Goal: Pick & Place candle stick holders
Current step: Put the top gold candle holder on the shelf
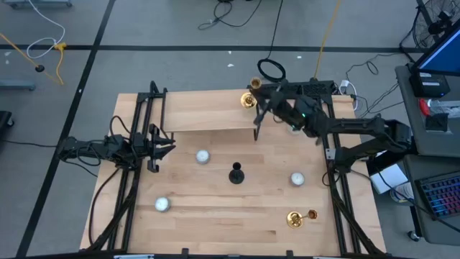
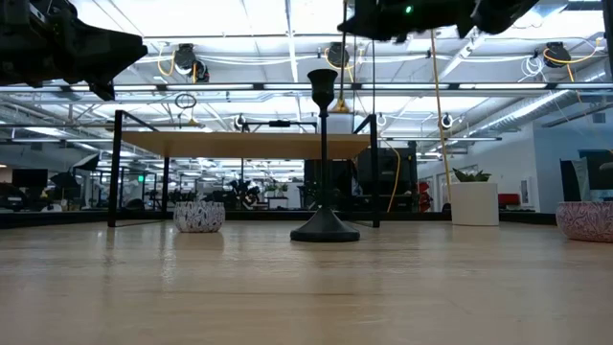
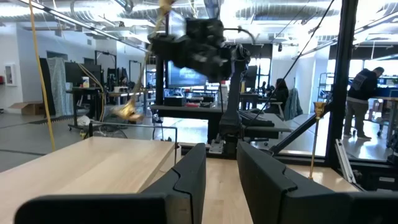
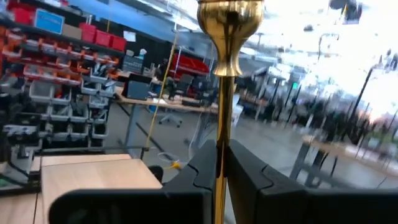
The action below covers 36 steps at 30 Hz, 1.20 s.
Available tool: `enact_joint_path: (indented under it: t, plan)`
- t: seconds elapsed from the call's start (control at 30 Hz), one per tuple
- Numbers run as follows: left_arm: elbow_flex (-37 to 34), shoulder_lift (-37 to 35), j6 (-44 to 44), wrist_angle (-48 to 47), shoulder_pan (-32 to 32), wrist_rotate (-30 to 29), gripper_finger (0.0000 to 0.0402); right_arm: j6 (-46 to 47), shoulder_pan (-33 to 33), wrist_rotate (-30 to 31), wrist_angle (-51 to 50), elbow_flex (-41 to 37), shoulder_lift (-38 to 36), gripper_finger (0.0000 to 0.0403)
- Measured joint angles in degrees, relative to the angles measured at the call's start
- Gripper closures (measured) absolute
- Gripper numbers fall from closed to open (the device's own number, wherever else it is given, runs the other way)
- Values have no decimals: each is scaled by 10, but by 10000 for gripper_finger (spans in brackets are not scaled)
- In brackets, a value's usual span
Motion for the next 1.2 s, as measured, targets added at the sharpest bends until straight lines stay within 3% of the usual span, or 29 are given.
enact_joint_path:
  t: [0.3,0.6,0.97,1.2]
  plan:
    - [0,0,-1,0,0,0,304,100,-85,-93,5,15,73,390]
    - [0,0,-1,0,0,0,304,120,-104,-98,50,16,107,382]
    - [-1,0,-3,0,0,0,304,114,-104,-98,47,15,107,324]
    - [-1,0,-6,0,0,0,304,113,-104,-98,46,15,107,263]
